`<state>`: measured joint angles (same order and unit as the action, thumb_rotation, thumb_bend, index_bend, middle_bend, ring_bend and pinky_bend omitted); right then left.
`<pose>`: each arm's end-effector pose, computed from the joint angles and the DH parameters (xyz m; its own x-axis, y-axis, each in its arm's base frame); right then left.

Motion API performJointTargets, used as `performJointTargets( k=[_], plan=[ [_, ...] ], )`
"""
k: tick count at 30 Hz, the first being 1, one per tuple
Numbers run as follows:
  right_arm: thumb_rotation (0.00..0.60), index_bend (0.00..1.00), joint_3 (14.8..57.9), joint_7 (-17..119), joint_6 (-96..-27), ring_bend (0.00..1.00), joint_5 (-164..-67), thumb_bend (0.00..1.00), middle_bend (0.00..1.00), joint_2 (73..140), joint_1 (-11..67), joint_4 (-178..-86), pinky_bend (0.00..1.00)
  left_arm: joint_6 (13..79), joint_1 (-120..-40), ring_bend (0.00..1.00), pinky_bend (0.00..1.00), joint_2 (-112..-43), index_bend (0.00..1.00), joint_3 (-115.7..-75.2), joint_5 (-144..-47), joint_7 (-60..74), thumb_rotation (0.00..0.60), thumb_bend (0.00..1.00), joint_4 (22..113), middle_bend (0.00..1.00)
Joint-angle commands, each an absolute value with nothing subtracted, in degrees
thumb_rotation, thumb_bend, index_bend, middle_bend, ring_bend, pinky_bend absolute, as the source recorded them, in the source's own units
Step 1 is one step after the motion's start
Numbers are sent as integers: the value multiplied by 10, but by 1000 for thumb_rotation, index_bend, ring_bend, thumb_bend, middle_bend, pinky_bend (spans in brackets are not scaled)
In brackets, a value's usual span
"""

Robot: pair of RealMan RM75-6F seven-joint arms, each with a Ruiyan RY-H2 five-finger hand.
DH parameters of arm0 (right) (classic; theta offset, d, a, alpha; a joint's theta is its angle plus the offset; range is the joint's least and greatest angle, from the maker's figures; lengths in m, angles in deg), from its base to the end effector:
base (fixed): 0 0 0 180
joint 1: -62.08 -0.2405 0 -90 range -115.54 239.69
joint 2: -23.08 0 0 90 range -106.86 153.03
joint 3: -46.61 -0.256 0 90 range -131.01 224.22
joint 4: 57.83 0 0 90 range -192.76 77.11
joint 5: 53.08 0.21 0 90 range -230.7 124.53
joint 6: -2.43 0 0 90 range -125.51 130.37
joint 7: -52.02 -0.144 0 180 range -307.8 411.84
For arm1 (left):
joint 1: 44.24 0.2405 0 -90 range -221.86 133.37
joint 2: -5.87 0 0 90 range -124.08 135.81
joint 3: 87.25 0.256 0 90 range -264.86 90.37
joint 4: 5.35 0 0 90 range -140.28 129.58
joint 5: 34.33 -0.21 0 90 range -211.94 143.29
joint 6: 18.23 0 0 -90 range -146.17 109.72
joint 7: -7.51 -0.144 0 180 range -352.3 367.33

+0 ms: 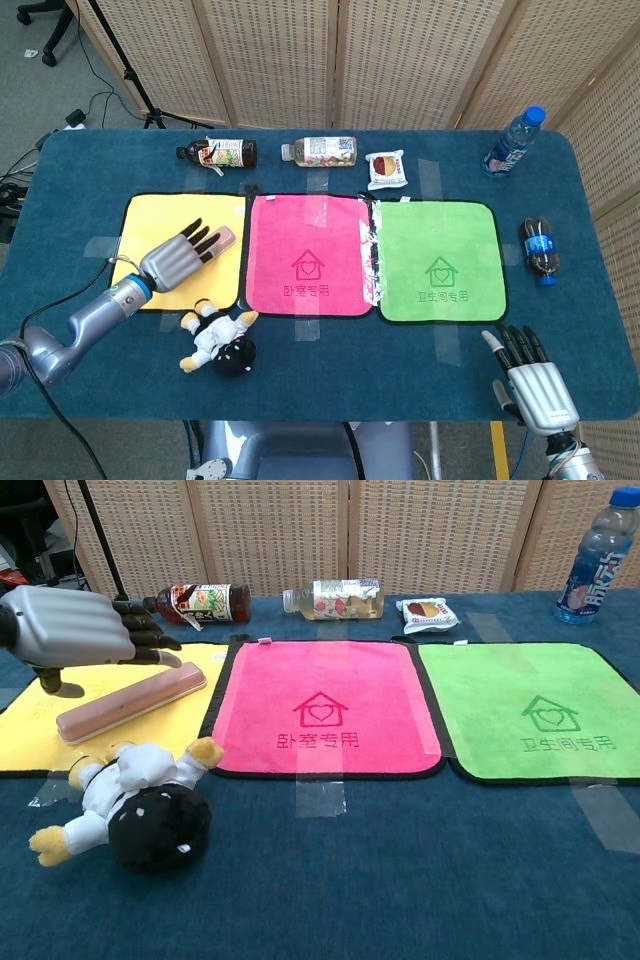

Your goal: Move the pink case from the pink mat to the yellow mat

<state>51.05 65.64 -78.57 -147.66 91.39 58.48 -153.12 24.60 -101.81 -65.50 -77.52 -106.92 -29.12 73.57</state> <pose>-0.2881 -0.1419 0.0993 0.5150 -0.1761 0.8389 -0.8547 -0.1790 0.4872 -0.1952 0.3831 0.0519 0.9869 -0.0481 0.1542 0.0874 -0.6434 -0.7605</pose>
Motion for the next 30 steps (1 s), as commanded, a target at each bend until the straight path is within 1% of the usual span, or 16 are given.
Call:
performJointTargets(
  k=[1, 3, 6, 8, 10, 14, 16, 21, 25, 30],
  plan=[
    [600, 83, 510, 655, -787, 0, -1476, 517, 0, 913, 585, -1531, 0, 281, -991, 0, 21, -666, 0, -815, -1029, -232, 600, 290, 768, 0],
    [600, 83, 509, 652, -789, 0, -1476, 517, 0, 912, 586, -1532, 0, 318, -967, 0, 21, -673, 0, -844, -1001, -183, 600, 274, 799, 0],
    [600, 83, 508, 648, -789, 0, -1475, 517, 0, 911, 586, -1531, 0, 354, -938, 0, 21, -676, 0, -867, -967, -143, 600, 257, 841, 0],
    [600, 83, 508, 644, -789, 0, -1474, 517, 0, 910, 586, -1532, 0, 380, -920, 0, 21, -676, 0, -874, -955, -130, 600, 253, 872, 0],
    [600, 83, 507, 638, -791, 0, -1474, 517, 0, 908, 586, -1532, 0, 421, -896, 0, 21, -673, 0, -874, -954, -133, 600, 251, 910, 0],
    [600, 83, 505, 626, -798, 0, -1476, 517, 0, 905, 587, -1534, 0, 485, -855, 0, 21, -661, 0, -853, -970, -159, 600, 249, 970, 0],
    [600, 83, 505, 622, -801, 0, -1478, 517, 0, 904, 587, -1534, 0, 509, -834, 0, 21, -656, 0, -845, -972, -158, 600, 249, 999, 0],
    [600, 83, 505, 613, -815, 0, -1488, 517, 0, 900, 590, -1538, 0, 594, -763, 0, 21, -637, 0, -818, -981, -145, 600, 249, 1084, 0],
    [600, 83, 506, 605, -823, 0, -1495, 517, 0, 895, 593, -1543, 0, 653, -716, 0, 21, -625, 0, -780, -1033, -173, 600, 249, 1106, 0],
    [600, 83, 507, 599, -834, 0, -1505, 517, 0, 889, 596, -1549, 0, 716, -656, 0, 21, -631, 0, -740, -1097, -195, 600, 249, 1109, 0]
  ],
)
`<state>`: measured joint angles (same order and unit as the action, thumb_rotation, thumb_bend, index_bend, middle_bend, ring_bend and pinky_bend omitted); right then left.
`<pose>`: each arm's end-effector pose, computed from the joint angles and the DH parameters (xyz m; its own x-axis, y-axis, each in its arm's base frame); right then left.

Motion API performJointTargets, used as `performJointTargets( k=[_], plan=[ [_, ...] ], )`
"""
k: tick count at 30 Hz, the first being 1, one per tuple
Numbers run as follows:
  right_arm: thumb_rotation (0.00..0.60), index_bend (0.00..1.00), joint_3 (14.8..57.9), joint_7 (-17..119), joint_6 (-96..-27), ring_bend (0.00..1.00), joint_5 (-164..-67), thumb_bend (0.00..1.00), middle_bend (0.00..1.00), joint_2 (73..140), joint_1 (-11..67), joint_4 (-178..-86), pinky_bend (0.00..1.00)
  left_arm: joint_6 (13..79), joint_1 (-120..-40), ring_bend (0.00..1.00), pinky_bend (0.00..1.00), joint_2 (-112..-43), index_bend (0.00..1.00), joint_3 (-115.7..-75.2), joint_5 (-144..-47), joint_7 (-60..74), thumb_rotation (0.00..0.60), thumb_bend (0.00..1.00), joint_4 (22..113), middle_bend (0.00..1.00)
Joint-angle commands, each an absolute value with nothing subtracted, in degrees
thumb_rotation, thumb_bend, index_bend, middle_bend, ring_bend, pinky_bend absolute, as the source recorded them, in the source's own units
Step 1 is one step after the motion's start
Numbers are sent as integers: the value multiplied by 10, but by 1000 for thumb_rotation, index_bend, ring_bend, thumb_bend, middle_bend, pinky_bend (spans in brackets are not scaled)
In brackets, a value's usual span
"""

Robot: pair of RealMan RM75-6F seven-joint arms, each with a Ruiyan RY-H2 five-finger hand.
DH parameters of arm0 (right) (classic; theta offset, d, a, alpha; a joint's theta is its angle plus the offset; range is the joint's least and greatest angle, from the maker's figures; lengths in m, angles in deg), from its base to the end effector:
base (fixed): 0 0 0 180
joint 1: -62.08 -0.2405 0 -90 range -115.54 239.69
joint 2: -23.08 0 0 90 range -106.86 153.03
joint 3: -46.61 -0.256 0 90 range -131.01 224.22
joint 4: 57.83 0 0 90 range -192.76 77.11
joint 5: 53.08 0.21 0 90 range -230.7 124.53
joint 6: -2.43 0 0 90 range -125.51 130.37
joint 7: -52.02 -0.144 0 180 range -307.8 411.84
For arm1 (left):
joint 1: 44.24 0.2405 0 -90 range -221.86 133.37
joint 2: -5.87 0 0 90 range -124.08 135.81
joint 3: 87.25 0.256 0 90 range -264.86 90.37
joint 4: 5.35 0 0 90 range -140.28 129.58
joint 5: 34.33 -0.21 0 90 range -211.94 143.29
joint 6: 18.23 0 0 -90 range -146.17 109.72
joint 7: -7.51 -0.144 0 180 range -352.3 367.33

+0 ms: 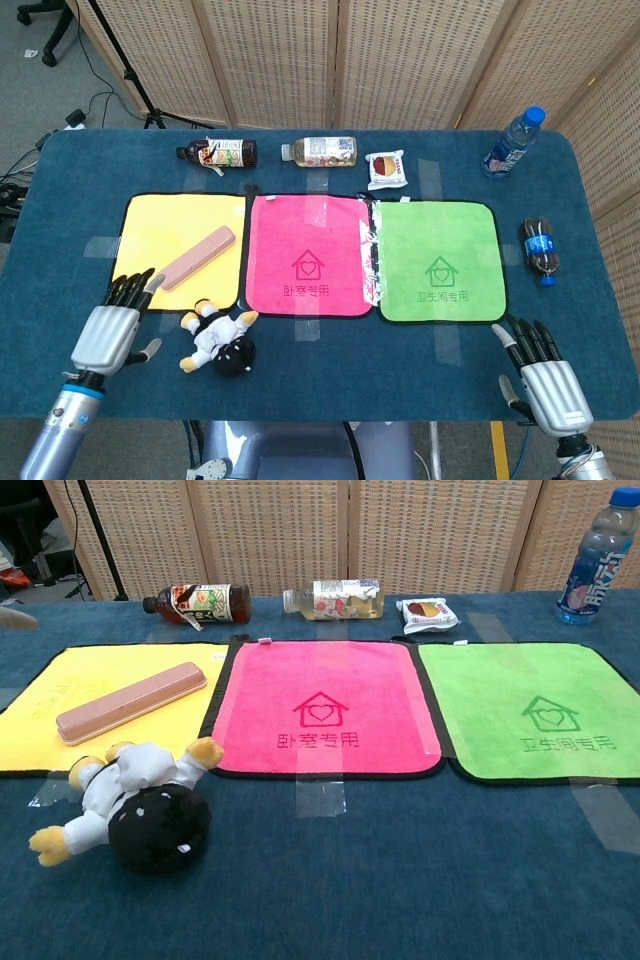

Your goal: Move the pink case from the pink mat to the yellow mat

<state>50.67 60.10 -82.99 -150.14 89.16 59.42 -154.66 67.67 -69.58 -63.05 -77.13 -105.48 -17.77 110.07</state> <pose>-0.2799 -0.1398 0.1187 0.4355 -0.1116 0.8932 -0.8933 -0.1757 0.4136 -0.2085 0.2042 0.0903 0.4249 0.2061 0.8815 0.9042 -0.1440 -0.4022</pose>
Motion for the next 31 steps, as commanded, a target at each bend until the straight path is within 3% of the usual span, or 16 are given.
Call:
performJointTargets(
  k=[1, 8, 31],
  plan=[
    [600, 83, 508, 598, -836, 0, -1507, 517, 0, 889, 596, -1550, 0, 726, -645, 0, 21, -633, 0, -733, -1108, -195, 600, 249, 1107, 0],
    [600, 83, 507, 593, -851, 0, -1514, 517, 0, 884, 602, -1552, 0, 758, -578, 0, 21, -644, 0, -710, -1128, -149, 600, 249, 1055, 0],
    [600, 83, 511, 602, -839, 0, -1525, 517, 0, 887, 599, -1563, 0, 711, -544, 0, 22, -630, 0, -765, -1168, -111, 600, 250, 1024, 0]
  ],
)
